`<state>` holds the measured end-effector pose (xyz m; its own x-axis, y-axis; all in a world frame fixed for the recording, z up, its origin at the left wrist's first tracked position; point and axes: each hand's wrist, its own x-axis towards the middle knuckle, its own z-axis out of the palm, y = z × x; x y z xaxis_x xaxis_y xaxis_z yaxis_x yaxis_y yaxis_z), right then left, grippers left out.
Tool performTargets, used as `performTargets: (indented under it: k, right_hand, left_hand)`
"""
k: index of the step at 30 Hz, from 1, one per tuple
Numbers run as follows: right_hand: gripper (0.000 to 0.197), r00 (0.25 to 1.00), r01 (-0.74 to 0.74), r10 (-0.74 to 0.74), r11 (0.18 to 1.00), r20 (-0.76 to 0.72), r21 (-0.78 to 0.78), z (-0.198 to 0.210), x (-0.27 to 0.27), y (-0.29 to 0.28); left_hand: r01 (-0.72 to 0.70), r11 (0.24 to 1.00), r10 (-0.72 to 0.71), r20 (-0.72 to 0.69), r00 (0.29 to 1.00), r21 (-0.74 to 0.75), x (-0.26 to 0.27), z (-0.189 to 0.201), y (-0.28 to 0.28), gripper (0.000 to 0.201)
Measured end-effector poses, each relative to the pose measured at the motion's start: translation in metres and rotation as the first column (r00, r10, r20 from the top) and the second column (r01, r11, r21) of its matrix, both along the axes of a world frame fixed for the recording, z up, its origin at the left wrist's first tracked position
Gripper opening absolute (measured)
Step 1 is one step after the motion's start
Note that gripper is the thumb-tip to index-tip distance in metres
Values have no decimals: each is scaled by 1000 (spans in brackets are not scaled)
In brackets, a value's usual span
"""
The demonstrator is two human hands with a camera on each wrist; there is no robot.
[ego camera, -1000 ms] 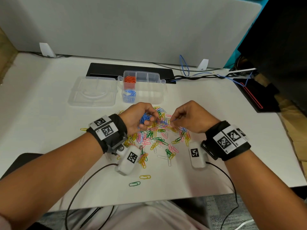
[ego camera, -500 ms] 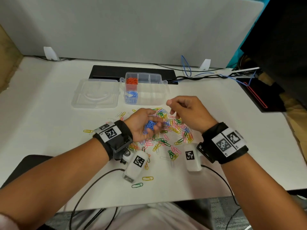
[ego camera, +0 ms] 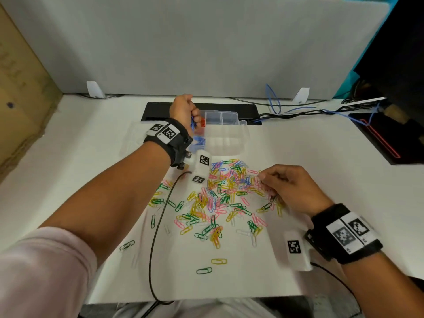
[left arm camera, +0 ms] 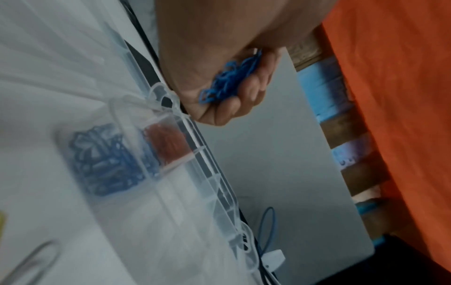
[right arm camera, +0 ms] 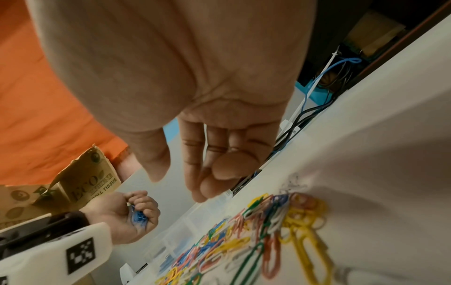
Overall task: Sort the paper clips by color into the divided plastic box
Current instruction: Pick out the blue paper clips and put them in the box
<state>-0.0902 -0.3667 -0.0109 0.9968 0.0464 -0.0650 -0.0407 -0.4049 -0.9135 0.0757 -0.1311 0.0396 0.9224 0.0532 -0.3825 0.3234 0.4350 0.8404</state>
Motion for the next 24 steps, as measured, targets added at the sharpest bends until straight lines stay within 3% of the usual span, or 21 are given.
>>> performTargets:
  k: [6, 11, 17, 24]
  right_hand:
    - [17, 1000, -19, 19, 1000, 11, -2, -2, 0, -3]
    - [16, 999, -19, 19, 1000, 28, 1, -2, 1, -3]
    - [18, 999, -28, 28, 999, 35, -22, -3, 0, -2]
    - [16, 1000, -19, 19, 1000, 20, -16, -5, 1, -2]
  left_hand:
    - [-116, 993, 116, 29, 993, -11, 8, -18, -5, 45]
    - [-139, 989, 135, 68, 989, 55, 12, -25, -4, 26]
    - [-237, 971, 234, 92, 968, 21, 14, -29, -5, 31]
    - [-143, 981, 123, 146, 982, 132, 14, -32, -5, 34]
